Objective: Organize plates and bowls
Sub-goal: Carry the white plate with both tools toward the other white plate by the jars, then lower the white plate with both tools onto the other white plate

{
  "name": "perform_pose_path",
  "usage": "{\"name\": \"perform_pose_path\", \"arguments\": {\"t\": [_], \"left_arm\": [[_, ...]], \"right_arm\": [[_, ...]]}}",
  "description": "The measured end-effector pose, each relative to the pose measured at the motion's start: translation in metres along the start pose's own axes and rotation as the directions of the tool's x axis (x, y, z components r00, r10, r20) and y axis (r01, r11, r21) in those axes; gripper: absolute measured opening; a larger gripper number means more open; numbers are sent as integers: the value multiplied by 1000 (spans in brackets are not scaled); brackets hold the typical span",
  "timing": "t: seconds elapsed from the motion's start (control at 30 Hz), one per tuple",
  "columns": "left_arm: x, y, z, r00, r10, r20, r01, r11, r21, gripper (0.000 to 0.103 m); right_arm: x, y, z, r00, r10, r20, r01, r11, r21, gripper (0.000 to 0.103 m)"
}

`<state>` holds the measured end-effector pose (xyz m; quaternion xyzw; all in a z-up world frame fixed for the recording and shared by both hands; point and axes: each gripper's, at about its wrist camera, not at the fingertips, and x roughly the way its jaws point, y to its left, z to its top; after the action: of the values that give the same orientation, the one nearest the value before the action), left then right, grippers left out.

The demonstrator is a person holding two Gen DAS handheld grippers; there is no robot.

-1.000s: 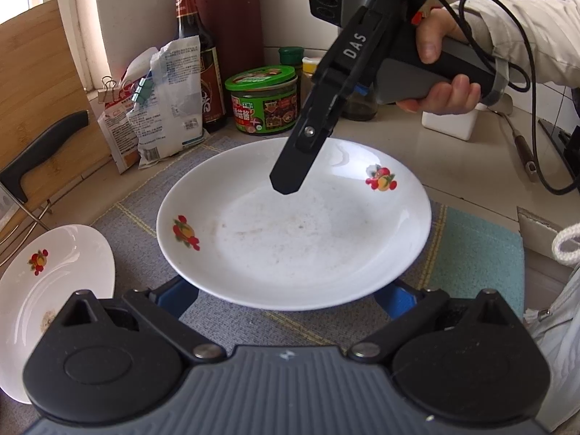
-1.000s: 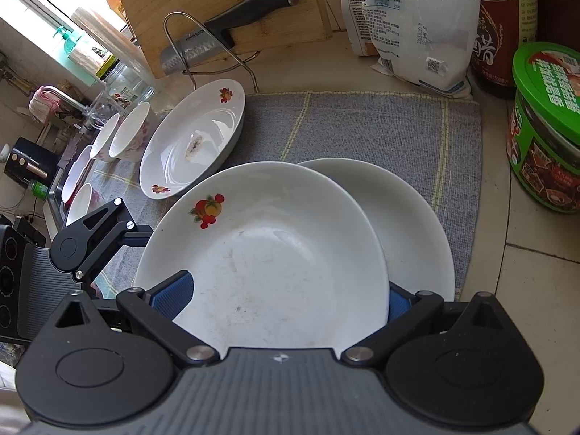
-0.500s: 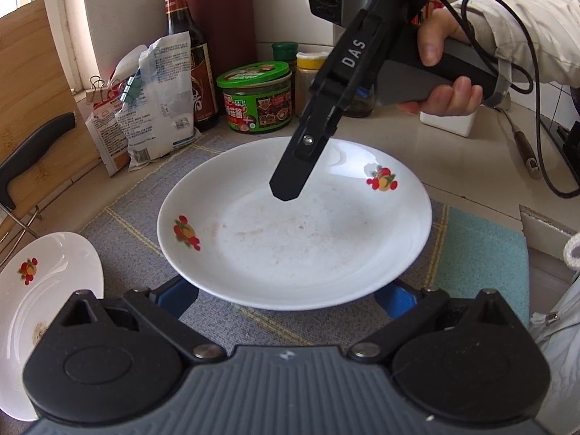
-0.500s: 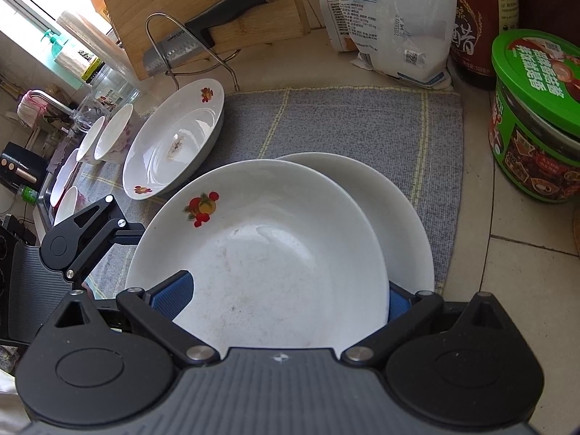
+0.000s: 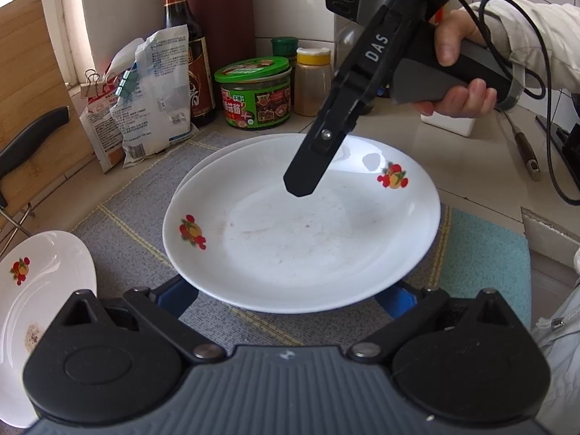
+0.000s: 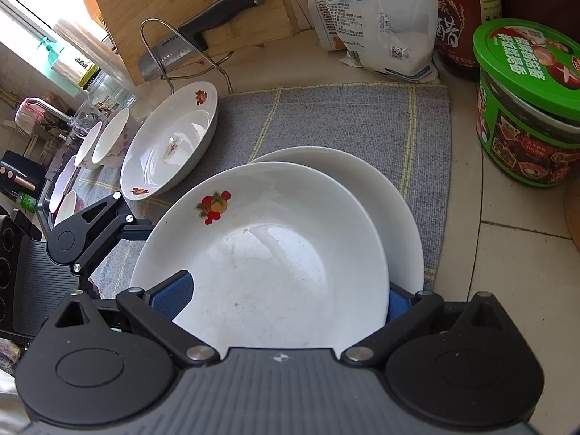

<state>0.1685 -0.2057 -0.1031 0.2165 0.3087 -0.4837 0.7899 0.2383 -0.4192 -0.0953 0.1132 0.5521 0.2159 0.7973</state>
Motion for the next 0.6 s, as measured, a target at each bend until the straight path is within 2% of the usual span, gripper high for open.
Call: {"name": "perform_pose_path", "arguments": {"t": [0.6], "left_arm": [[-1,1,-2,1000,3,12,-2,1000,-12,102]], "right_arm": [[-10,-1,-11,1000,-13,24,12,999,33,103]]}}
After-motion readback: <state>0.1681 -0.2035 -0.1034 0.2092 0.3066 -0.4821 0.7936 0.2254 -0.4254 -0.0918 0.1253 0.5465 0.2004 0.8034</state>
